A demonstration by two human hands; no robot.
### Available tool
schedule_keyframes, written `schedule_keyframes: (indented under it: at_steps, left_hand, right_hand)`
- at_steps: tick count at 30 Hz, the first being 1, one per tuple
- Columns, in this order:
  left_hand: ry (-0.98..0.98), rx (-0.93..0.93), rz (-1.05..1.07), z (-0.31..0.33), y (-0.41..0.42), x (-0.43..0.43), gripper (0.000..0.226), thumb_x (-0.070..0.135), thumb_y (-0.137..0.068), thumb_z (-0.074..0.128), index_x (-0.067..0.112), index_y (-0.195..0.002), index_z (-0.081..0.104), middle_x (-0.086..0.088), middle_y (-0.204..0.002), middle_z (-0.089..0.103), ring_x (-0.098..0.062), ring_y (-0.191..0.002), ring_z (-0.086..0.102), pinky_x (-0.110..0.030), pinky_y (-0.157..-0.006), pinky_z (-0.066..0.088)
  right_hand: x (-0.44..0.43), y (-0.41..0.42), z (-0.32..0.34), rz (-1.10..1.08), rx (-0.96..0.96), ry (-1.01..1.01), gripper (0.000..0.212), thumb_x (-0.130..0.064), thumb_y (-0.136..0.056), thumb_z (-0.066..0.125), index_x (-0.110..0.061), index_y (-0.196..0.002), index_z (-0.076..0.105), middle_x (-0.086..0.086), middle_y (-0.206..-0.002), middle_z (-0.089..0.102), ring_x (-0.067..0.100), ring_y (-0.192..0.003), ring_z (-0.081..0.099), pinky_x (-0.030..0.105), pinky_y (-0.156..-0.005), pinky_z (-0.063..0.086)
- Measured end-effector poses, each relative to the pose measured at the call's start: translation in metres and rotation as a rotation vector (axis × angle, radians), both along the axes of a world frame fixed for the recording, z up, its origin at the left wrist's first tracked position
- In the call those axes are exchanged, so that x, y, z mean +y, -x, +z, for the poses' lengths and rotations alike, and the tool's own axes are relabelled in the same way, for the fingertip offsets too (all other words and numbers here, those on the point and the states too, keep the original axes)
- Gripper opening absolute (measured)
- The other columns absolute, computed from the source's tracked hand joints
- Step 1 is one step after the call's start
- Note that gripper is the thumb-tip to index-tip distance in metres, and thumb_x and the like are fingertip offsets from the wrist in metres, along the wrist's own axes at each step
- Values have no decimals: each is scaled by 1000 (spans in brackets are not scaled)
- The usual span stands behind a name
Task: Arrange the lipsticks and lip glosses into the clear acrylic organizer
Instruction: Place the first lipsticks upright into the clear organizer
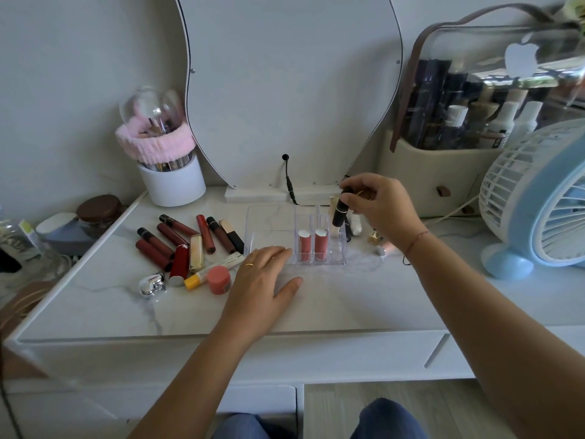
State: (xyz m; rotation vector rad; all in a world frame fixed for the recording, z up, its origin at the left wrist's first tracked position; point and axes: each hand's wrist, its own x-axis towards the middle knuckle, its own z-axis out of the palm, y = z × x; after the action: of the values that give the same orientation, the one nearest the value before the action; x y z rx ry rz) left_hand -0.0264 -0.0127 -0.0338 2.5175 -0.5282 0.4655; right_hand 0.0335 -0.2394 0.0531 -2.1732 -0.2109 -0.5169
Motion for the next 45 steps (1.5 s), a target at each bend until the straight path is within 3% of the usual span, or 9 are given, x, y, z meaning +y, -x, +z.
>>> schedule_keyframes:
  at_steps: [5, 14, 19, 23, 27, 34, 38, 41, 45]
  left_hand:
    - [-1, -9, -3, 0, 0, 1, 50, 40, -89, 53, 19, -134, 46, 4, -136, 47, -14, -129, 36, -23, -106, 21]
    - [-11, 2, -6, -1, -1, 1, 51, 41, -90, 52, 20, -135, 44, 4, -138, 45, -14, -130, 34, -25, -107, 22]
    - [-19, 14, -4, -1, -1, 1, 52, 41, -90, 50, 21, -137, 41, 6, -140, 42, -13, -132, 32, -24, -108, 19]
    - [-9, 12, -12, -1, -1, 0, 50, 40, -90, 51, 20, -136, 43, 5, -138, 45, -15, -130, 34, -26, -108, 23]
    - [-10, 2, -10, 0, -1, 0, 50, 38, -90, 53, 18, -135, 45, 3, -136, 47, -16, -128, 37, -28, -107, 26]
    - [-11, 12, -3, -1, 0, 1, 50, 39, -90, 52, 20, -135, 43, 3, -137, 46, -16, -129, 36, -28, -107, 24]
    - [-5, 7, -8, 0, 0, 1, 49, 37, -90, 54, 18, -134, 45, 2, -136, 48, -18, -128, 38, -29, -107, 27]
    - [-4, 1, -8, -1, 0, 1, 49, 37, -89, 54, 18, -134, 46, 1, -135, 48, -17, -127, 38, -30, -107, 27]
    - [-1, 8, -6, 0, 0, 1, 49, 37, -89, 54, 18, -134, 45, 2, -135, 48, -17, -128, 38, -30, -107, 27]
  right_hand:
    - [4, 0, -9, 16, -15, 95, 23, -15, -82, 70, -16, -105, 72, -1, -91, 69, 13, -80, 65, 27, -84, 54]
    - [-2, 2, -17, 41, 33, 71, 19, -24, -80, 72, -19, -98, 67, -3, -86, 69, 11, -77, 62, 19, -74, 54]
    - [-46, 7, -25, -127, 115, -46, 29, -29, -81, 71, -15, -107, 67, 3, -95, 69, 16, -87, 64, 24, -80, 50]
    - [-71, 16, -48, -254, 241, 67, 42, -31, -76, 75, -11, -111, 67, -7, -85, 63, 8, -77, 56, 16, -65, 43]
    - [-72, 17, -64, -369, 401, 161, 71, -54, -67, 74, -11, -121, 59, 8, -117, 62, 27, -115, 54, 41, -101, 41]
    - [-57, 20, -67, -354, 381, 152, 29, -54, -70, 70, -26, -75, 63, 10, -100, 63, 29, -98, 56, 42, -92, 44]
    - [-55, 26, -69, -307, 344, 199, 21, -50, -77, 66, -33, -87, 65, 6, -103, 62, 26, -104, 54, 47, -99, 41]
    - [-54, 28, -67, -284, 328, 233, 17, -51, -75, 65, -35, -71, 60, 4, -97, 60, 25, -102, 54, 46, -97, 42]
    - [-58, 29, -68, -216, 331, 281, 29, -47, -72, 73, -30, -95, 67, 4, -101, 56, 23, -102, 52, 46, -96, 41]
